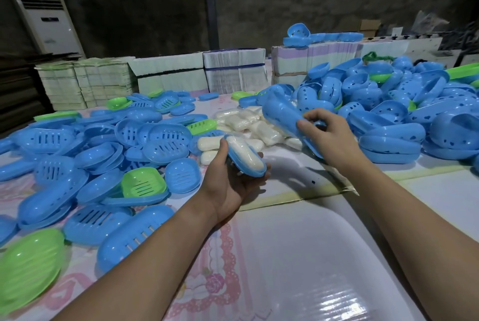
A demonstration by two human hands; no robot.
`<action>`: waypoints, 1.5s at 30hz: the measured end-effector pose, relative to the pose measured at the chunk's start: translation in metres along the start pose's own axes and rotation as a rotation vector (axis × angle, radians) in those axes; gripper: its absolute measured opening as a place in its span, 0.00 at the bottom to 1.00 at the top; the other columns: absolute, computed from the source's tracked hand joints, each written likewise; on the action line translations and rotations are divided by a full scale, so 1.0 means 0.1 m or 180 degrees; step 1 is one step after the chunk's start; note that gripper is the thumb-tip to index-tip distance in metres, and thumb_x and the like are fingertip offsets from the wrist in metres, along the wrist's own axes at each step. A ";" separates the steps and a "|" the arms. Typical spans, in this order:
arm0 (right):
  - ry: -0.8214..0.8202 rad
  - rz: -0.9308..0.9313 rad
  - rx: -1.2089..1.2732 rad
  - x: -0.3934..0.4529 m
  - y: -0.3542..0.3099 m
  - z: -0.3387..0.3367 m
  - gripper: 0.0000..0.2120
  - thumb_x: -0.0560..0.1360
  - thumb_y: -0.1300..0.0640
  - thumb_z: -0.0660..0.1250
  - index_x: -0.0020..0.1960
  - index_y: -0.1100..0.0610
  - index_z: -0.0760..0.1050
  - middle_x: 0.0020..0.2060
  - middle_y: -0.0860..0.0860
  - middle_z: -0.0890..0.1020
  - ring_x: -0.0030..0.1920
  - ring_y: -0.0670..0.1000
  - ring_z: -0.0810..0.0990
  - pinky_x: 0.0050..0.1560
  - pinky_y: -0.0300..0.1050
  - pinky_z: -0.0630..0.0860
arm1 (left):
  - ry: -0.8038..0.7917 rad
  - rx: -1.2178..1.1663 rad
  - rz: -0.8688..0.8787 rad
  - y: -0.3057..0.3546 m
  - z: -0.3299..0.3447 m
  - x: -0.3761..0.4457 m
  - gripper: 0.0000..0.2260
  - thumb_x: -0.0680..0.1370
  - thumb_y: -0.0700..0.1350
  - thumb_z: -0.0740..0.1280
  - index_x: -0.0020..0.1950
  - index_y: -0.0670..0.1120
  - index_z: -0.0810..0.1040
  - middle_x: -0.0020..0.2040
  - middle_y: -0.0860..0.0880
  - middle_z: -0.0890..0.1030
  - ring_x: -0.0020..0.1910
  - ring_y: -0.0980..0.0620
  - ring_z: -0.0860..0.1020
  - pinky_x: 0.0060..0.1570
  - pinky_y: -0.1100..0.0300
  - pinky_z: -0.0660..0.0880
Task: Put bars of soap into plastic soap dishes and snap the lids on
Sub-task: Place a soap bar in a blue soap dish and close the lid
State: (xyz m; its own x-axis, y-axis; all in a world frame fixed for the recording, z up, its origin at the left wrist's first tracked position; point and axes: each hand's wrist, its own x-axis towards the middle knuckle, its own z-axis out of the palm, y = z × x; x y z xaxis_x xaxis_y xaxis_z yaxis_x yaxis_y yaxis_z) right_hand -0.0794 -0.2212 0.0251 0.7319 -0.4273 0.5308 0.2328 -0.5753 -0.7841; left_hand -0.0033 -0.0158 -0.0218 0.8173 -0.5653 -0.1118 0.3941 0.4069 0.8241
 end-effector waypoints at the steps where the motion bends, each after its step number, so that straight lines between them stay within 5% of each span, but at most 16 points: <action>1: -0.0096 0.0305 0.0520 -0.01 -0.02 0.02 0.08 0.78 0.56 0.68 0.39 0.51 0.76 0.31 0.42 0.74 0.29 0.43 0.69 0.30 0.34 0.66 | 0.0015 -0.0024 0.0003 0.00 0.00 0.00 0.32 0.81 0.66 0.55 0.38 0.46 0.89 0.45 0.38 0.86 0.43 0.40 0.86 0.62 0.41 0.75; 6: -0.0438 0.1476 0.1621 -0.01 -0.04 0.05 0.08 0.80 0.59 0.64 0.42 0.54 0.74 0.34 0.48 0.72 0.28 0.45 0.63 0.24 0.34 0.57 | 0.0021 -0.0073 -0.0017 0.00 0.00 0.00 0.32 0.81 0.66 0.55 0.38 0.46 0.89 0.45 0.39 0.86 0.44 0.41 0.85 0.67 0.40 0.72; 11: -0.0391 0.2159 0.3937 0.03 0.00 -0.08 0.08 0.80 0.53 0.60 0.42 0.52 0.70 0.33 0.44 0.58 0.26 0.42 0.57 0.24 0.33 0.52 | -0.0048 -0.0083 -0.0129 -0.01 -0.03 0.02 0.31 0.81 0.66 0.56 0.39 0.47 0.89 0.45 0.40 0.87 0.47 0.40 0.84 0.69 0.40 0.70; 15: -0.0409 0.2227 0.3870 -0.01 -0.01 -0.03 0.10 0.81 0.53 0.58 0.41 0.52 0.69 0.34 0.44 0.56 0.27 0.41 0.59 0.27 0.33 0.50 | -0.0069 -0.0100 -0.0144 0.01 -0.01 -0.01 0.30 0.81 0.66 0.56 0.47 0.45 0.88 0.47 0.39 0.86 0.47 0.39 0.84 0.66 0.40 0.74; 19: -0.0809 0.2298 0.4060 -0.07 -0.08 0.05 0.13 0.78 0.55 0.59 0.35 0.54 0.70 0.31 0.45 0.55 0.25 0.42 0.58 0.25 0.33 0.52 | -0.0001 -0.0362 -0.0105 0.04 0.06 -0.07 0.23 0.81 0.62 0.61 0.61 0.43 0.78 0.48 0.37 0.86 0.45 0.38 0.85 0.46 0.42 0.84; 22: -0.1193 0.2386 0.3551 -0.13 -0.16 0.19 0.07 0.75 0.55 0.62 0.38 0.52 0.70 0.28 0.45 0.56 0.22 0.43 0.59 0.21 0.33 0.53 | -0.0047 -0.0432 -0.0085 0.05 0.07 -0.08 0.22 0.82 0.60 0.61 0.60 0.43 0.79 0.47 0.38 0.86 0.43 0.39 0.86 0.43 0.43 0.84; 25: -0.1323 0.1981 0.2285 -0.20 -0.20 0.32 0.11 0.79 0.50 0.62 0.40 0.47 0.79 0.28 0.46 0.66 0.23 0.45 0.61 0.20 0.35 0.57 | -0.0070 -0.0340 -0.0067 0.05 0.07 -0.09 0.23 0.82 0.60 0.60 0.65 0.44 0.78 0.58 0.38 0.84 0.54 0.39 0.84 0.53 0.43 0.82; 28: -0.1344 0.1404 0.1454 -0.27 -0.23 0.39 0.10 0.79 0.41 0.62 0.57 0.39 0.77 0.39 0.48 0.77 0.27 0.47 0.68 0.24 0.37 0.63 | -0.0083 -0.0291 -0.0058 0.06 0.07 -0.09 0.24 0.81 0.60 0.60 0.65 0.43 0.79 0.58 0.38 0.84 0.54 0.41 0.83 0.52 0.46 0.83; 30: -0.1399 0.1062 0.0995 -0.30 -0.24 0.40 0.18 0.74 0.37 0.65 0.63 0.35 0.71 0.44 0.48 0.80 0.30 0.49 0.74 0.25 0.40 0.67 | -0.0127 -0.0323 -0.0072 0.05 0.07 -0.09 0.24 0.81 0.60 0.61 0.63 0.43 0.80 0.59 0.38 0.84 0.54 0.41 0.83 0.53 0.47 0.83; 34: -0.1522 0.0376 0.0175 -0.33 -0.28 0.44 0.17 0.65 0.32 0.69 0.52 0.22 0.71 0.51 0.31 0.79 0.50 0.35 0.79 0.45 0.35 0.76 | -0.0202 -0.0273 -0.0104 0.05 0.08 -0.10 0.27 0.74 0.61 0.65 0.63 0.42 0.81 0.62 0.35 0.81 0.57 0.38 0.83 0.52 0.44 0.83; 36: -0.1394 0.0485 0.0093 -0.32 -0.27 0.44 0.27 0.65 0.33 0.70 0.63 0.30 0.70 0.54 0.36 0.79 0.54 0.38 0.77 0.48 0.36 0.75 | -0.0245 -0.0244 -0.0105 0.05 0.08 -0.09 0.29 0.74 0.62 0.65 0.65 0.42 0.80 0.63 0.35 0.81 0.59 0.37 0.82 0.53 0.43 0.82; 38: -0.1122 0.0681 0.0163 -0.29 -0.26 0.43 0.35 0.64 0.33 0.69 0.69 0.38 0.69 0.53 0.47 0.79 0.50 0.45 0.80 0.41 0.37 0.76 | -0.0264 -0.0161 -0.0084 0.05 0.08 -0.10 0.29 0.76 0.62 0.64 0.68 0.43 0.78 0.65 0.36 0.80 0.64 0.37 0.79 0.61 0.43 0.79; 40: -0.0979 0.0787 0.0354 -0.26 -0.28 0.39 0.34 0.64 0.31 0.67 0.68 0.40 0.71 0.49 0.55 0.81 0.43 0.52 0.82 0.37 0.47 0.77 | -0.0355 0.0050 -0.0053 0.05 0.09 -0.12 0.29 0.75 0.62 0.64 0.68 0.43 0.78 0.62 0.38 0.82 0.61 0.39 0.80 0.57 0.47 0.81; 45: -0.1194 0.0768 0.0490 -0.24 -0.30 0.36 0.22 0.68 0.31 0.64 0.58 0.38 0.77 0.41 0.54 0.81 0.33 0.50 0.77 0.28 0.43 0.68 | -0.0663 0.0431 -0.0066 0.03 0.13 -0.16 0.24 0.82 0.60 0.58 0.69 0.46 0.76 0.57 0.42 0.85 0.52 0.47 0.84 0.50 0.52 0.83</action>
State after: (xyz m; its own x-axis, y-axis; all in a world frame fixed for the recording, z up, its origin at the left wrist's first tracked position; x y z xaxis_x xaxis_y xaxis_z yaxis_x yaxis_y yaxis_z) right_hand -0.0810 -0.1685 0.0242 0.9510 -0.2384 0.1969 0.0990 -0.3683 -0.9244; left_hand -0.0208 -0.0143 -0.0105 0.6999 -0.7138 -0.0242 0.3385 0.3016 0.8913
